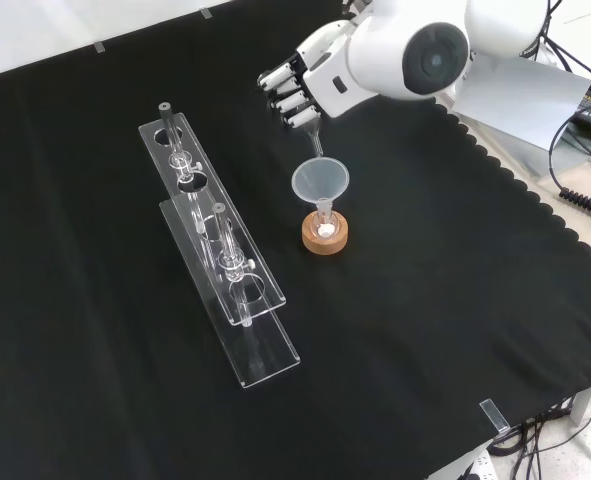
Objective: Pour all the NaCl from the weighing funnel into the round-bottom flask.
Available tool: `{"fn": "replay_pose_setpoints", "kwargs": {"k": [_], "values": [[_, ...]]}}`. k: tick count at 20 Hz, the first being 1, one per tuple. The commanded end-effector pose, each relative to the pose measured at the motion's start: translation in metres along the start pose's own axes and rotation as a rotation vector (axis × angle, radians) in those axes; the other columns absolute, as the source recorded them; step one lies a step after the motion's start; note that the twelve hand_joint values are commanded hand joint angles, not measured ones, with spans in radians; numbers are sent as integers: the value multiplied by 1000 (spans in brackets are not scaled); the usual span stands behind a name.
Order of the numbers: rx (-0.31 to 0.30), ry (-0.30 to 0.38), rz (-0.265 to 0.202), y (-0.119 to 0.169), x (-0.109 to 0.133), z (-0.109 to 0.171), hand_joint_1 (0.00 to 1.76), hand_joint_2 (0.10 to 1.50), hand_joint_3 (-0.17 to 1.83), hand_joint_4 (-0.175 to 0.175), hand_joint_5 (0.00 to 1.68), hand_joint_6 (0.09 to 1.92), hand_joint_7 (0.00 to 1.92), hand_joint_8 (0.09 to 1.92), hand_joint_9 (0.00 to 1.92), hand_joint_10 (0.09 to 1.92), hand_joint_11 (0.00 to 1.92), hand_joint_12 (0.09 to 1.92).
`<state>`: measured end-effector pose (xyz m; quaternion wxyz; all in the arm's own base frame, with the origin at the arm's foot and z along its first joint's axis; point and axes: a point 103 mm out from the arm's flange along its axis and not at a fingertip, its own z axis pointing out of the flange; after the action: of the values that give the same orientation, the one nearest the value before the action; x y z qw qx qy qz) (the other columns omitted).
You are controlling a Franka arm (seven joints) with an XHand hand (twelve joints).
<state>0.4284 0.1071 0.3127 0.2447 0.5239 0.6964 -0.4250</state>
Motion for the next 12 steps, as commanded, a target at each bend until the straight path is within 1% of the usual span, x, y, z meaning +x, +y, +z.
{"fn": "replay_pose_setpoints", "kwargs": {"k": [1,6,10,12], "values": [[-25,101,-23,1,-11,11,1065,713,751,175,1064,1072,788,708,1038,523,606,1222],[-30,156,-28,3,-16,15,1065,713,751,175,1064,1072,789,708,1040,521,608,1221],[-33,221,-38,5,-22,21,1065,712,751,175,1065,1071,789,707,1041,520,609,1220],[-34,234,-41,6,-24,24,1065,712,752,175,1065,1071,788,706,1042,520,610,1220]]}}
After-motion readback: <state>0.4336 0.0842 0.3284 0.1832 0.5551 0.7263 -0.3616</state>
